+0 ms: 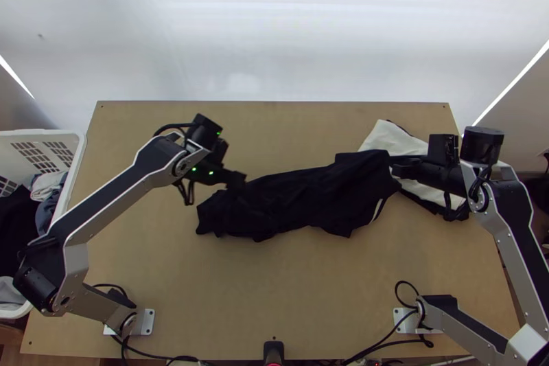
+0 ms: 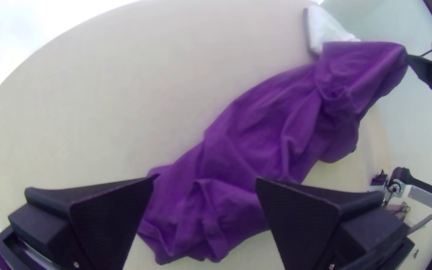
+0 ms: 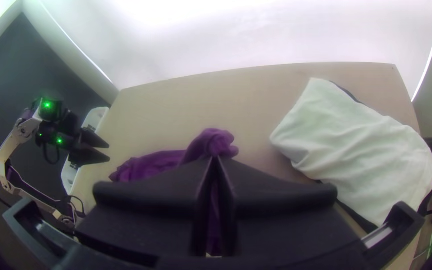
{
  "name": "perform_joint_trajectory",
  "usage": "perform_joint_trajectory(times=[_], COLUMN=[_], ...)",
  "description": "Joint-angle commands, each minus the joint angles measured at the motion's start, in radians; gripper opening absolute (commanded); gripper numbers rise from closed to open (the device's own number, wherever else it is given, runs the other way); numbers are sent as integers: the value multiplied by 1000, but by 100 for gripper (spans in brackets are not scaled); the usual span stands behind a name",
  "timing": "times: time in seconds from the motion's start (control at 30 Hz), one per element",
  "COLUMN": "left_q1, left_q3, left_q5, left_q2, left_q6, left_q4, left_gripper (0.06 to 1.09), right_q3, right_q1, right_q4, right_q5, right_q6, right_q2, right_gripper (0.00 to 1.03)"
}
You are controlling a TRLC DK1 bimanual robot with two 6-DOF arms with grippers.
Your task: Fold the t-shirt
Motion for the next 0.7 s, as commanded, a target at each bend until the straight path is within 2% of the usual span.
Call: perform_joint_trajectory(times=[0.0,0.1,0.67], left_q1=[24,-18,-88], left_q3=[-91,-89,-65], left_q5=[5,-6,-24], left_q2=[7,33,48], left_q6=[65,48,-16], left_q4=[-127,-165,-136], left_gripper=[105,105,103], right_q3=[10,9,-16], right_q1=[14,14,18], right_q4=[2,2,-4], right_q5=[10,10,16], right_q6=[0,1,9], right_q2=[10,10,-28], right_gripper=[3,3,3])
